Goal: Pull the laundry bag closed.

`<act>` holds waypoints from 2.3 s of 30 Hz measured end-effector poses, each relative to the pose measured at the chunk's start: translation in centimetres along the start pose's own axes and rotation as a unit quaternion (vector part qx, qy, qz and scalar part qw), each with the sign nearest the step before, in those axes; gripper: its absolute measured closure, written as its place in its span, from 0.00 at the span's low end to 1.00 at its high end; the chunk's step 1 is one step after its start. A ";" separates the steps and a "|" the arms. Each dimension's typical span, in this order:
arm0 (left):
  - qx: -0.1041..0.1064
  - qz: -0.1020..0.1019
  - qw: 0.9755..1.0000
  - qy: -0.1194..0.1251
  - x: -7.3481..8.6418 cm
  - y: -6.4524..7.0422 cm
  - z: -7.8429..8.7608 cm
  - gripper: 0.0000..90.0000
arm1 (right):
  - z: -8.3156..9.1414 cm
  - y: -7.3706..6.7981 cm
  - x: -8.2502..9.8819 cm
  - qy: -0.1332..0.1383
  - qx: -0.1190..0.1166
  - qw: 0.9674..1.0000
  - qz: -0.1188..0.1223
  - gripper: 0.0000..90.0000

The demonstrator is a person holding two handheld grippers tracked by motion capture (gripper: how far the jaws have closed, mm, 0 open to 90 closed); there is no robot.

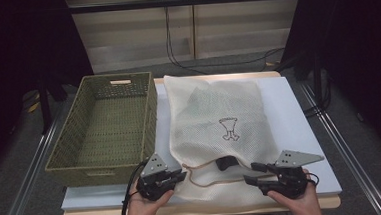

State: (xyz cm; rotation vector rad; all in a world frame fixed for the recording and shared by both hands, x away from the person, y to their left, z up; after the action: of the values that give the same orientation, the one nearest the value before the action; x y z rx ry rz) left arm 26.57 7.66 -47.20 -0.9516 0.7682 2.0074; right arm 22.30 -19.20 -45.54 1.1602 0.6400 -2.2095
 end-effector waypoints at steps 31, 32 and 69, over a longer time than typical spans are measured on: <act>-0.004 -0.048 0.999 -0.015 0.3 1.1 0.3 0.94 | -11.5 -6.4 -6.0 -0.064 -0.138 0.988 0.012 0.68; -0.006 -0.050 0.999 -0.017 0.4 1.0 0.3 0.94 | -11.7 -6.6 -6.1 -0.063 -0.143 0.988 0.013 0.68; -0.013 -0.042 0.999 -0.005 0.4 0.2 1.8 0.94 | -12.8 -7.1 -5.8 -0.081 -0.153 0.984 0.042 0.91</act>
State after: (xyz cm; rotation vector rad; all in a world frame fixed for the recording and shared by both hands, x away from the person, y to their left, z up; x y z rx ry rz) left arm 25.57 9.09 -46.50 -0.9730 0.6881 1.9520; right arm 27.76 -4.43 -46.07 0.8270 0.8125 -2.0217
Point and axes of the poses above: each handheld gripper's, and its own axes: z roughly backward along the jaws, x roughly out of its underside, y roughly to its right, the point moved 7 cm from there along -z, roughly forward along the jaws, and after that the axes turned 2 degrees about x, right-handed, at the moved point
